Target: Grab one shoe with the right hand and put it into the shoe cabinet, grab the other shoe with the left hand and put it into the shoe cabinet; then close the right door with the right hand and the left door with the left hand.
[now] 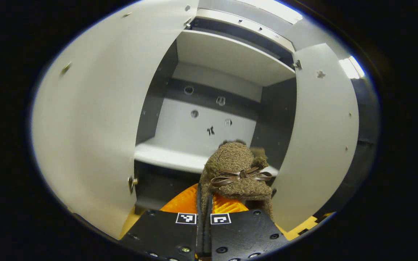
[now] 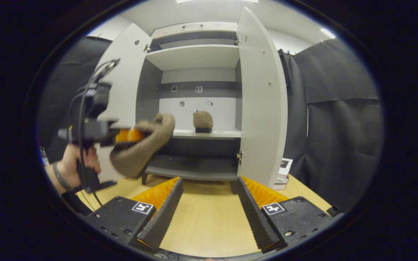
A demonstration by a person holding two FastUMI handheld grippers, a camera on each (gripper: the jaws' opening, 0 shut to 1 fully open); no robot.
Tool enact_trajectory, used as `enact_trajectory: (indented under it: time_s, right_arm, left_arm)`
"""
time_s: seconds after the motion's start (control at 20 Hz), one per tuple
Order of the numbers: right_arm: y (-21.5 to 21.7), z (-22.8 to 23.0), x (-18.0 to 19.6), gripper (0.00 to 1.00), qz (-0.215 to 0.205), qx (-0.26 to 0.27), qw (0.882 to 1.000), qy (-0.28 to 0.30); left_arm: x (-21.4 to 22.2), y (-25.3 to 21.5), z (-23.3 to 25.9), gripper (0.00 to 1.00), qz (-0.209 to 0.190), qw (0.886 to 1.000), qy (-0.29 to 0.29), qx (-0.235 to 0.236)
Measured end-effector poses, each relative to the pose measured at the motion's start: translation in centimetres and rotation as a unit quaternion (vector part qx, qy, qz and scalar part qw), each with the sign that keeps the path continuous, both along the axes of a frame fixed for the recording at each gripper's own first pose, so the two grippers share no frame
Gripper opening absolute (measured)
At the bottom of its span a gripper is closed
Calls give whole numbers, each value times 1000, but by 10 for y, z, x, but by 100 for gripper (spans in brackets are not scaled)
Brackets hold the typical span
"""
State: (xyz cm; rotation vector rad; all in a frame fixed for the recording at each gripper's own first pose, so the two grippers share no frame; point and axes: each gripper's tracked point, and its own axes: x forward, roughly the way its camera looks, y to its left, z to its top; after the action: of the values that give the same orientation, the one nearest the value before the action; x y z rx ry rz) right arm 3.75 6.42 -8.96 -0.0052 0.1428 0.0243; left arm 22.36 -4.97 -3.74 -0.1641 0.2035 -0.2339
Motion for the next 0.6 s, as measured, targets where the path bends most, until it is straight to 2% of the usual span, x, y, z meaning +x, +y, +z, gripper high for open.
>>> enact_trajectory:
  time_s: [0.1, 0.2, 0.3, 0.4, 0.6]
  right_arm:
    - [1, 4, -5, 94, -1, -3, 1000, -6]
    - [0, 8, -12, 94, -6, -5, 1000, -14]
    - [-5, 12, -17, 94, -13, -4, 1000, -18]
    - [-12, 14, -19, 94, -25, -4, 999, -20]
    - [-25, 16, -19, 94, -44, -11, 999, -22]
  left_arm:
    - [60, -10, 42, 0, 8, 1000, -13, -14]
    - [107, -14, 47, 0, 20, 999, 18, -31]
    - [152, -8, 25, 0, 51, 995, 78, -15]
    - [181, -8, -2, 0, 63, 989, 134, -11]
    - [200, -5, -62, 0, 87, 969, 230, 3]
